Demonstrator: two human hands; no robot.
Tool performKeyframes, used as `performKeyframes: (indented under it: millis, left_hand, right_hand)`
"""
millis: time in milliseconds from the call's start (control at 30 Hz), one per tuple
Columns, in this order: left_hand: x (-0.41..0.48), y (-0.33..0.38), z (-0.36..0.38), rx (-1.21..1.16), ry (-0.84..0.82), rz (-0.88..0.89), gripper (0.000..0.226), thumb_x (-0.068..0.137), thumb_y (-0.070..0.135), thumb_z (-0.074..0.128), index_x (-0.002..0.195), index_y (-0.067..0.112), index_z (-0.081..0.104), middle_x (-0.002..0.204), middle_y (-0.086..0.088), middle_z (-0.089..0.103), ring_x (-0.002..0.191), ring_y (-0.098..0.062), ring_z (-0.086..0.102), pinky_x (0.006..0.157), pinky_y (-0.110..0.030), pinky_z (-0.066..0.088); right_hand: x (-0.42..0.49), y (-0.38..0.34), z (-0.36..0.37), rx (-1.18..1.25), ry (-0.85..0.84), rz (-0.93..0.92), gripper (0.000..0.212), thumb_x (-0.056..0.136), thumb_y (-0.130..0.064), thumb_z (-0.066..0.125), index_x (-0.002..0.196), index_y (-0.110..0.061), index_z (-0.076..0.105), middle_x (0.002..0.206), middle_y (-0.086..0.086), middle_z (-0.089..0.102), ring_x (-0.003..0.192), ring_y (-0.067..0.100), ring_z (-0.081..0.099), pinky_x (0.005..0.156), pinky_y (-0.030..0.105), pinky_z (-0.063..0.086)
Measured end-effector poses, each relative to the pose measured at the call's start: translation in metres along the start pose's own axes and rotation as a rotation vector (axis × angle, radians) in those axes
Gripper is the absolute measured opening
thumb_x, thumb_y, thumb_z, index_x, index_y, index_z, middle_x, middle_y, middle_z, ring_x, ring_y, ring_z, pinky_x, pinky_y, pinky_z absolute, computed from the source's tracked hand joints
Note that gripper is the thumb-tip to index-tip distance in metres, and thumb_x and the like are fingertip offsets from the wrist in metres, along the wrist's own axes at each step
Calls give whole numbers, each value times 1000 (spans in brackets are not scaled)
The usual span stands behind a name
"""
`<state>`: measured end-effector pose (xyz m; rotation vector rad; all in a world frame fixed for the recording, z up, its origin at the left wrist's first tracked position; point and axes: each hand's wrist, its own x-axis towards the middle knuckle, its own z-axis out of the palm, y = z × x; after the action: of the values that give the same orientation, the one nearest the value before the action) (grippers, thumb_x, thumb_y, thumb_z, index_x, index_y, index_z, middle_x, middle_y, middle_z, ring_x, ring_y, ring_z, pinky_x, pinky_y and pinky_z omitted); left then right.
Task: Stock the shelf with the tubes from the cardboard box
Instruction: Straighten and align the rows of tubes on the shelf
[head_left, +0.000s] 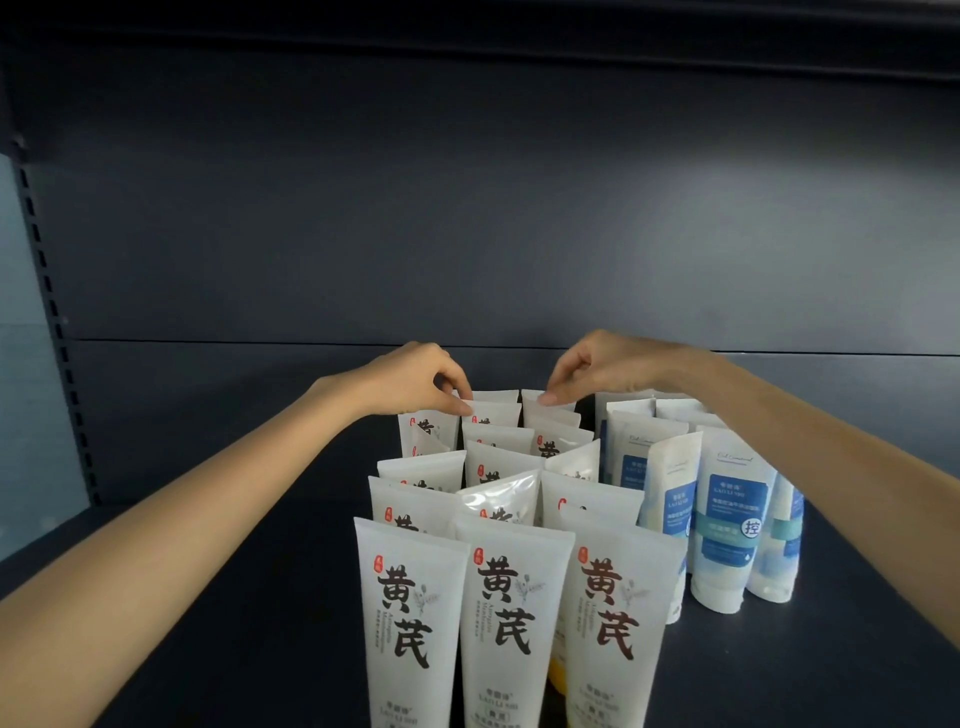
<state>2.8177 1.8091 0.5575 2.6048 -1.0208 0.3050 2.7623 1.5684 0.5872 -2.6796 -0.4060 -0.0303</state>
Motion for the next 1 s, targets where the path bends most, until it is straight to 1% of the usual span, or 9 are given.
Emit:
performKeyframes:
  millis: [133,233,367,400,533,667,833,933,1000]
  left_hand:
    - [4,1,3,-14,-8,6,18,81,34,71,95,22,71,84,11,56,79,-6,52,68,-20,41]
    - [6,1,5,-27,-11,8,12,82,33,70,89,23,71,85,11,57,83,-8,54,72,-22,43]
    - [8,1,6,-32,-11,11,9,82,31,70,85,23,70,87,8,59,85,-9,55,75,-24,44]
    - [9,1,6,-31,-10,11,9,82,31,70,85,22,70,87,8,59,85,-10,55,75,-23,44]
    - [7,0,7,-36,1,13,13,81,31,70,85,19,71,86,7,58,84,-11,55,75,-27,45]
    - [6,0,8,-46,20,17,16,80,32,71,86,17,72,85,7,58,84,-12,55,77,-31,46]
    - [4,1,9,-76,31,21,11,80,32,72,81,21,71,83,7,57,80,-10,54,73,-28,45]
    - [3,0,9,-75,38,17,13,79,34,72,81,21,71,81,8,56,77,-9,52,71,-28,44]
    - [3,-1,9,-61,48,9,15,78,36,72,81,21,71,80,8,55,77,-10,52,73,-33,45]
  right_hand:
    - [-10,5,-1,-74,-50,5,28,80,-41,71,98,-19,73,97,-12,66,93,1,55,83,18,39]
    - [-11,7,0,-84,-52,13,25,82,-37,70,98,-18,73,89,-17,64,87,1,54,83,18,39]
    - [-10,9,1,-89,-28,7,16,82,-31,71,93,-18,72,82,-16,62,78,3,53,73,16,40]
    - [-9,10,2,-100,-19,4,13,82,-30,72,90,-19,72,82,-14,63,78,3,53,73,17,41]
    - [-4,15,5,-129,8,-5,10,80,-30,73,86,-23,70,95,-7,66,91,11,58,86,27,46]
    - [-1,18,7,-106,16,17,12,78,-33,75,83,-23,69,95,-6,67,91,11,59,82,23,46]
    - [-1,20,7,-67,57,35,14,77,-32,76,73,-22,66,80,-9,65,75,5,57,64,17,41]
    - [-1,22,10,-38,86,29,16,78,-28,76,69,-21,64,78,-8,64,74,6,57,63,16,42]
    - [0,22,12,-20,113,29,17,78,-26,75,67,-21,63,77,-7,63,73,7,56,62,16,42]
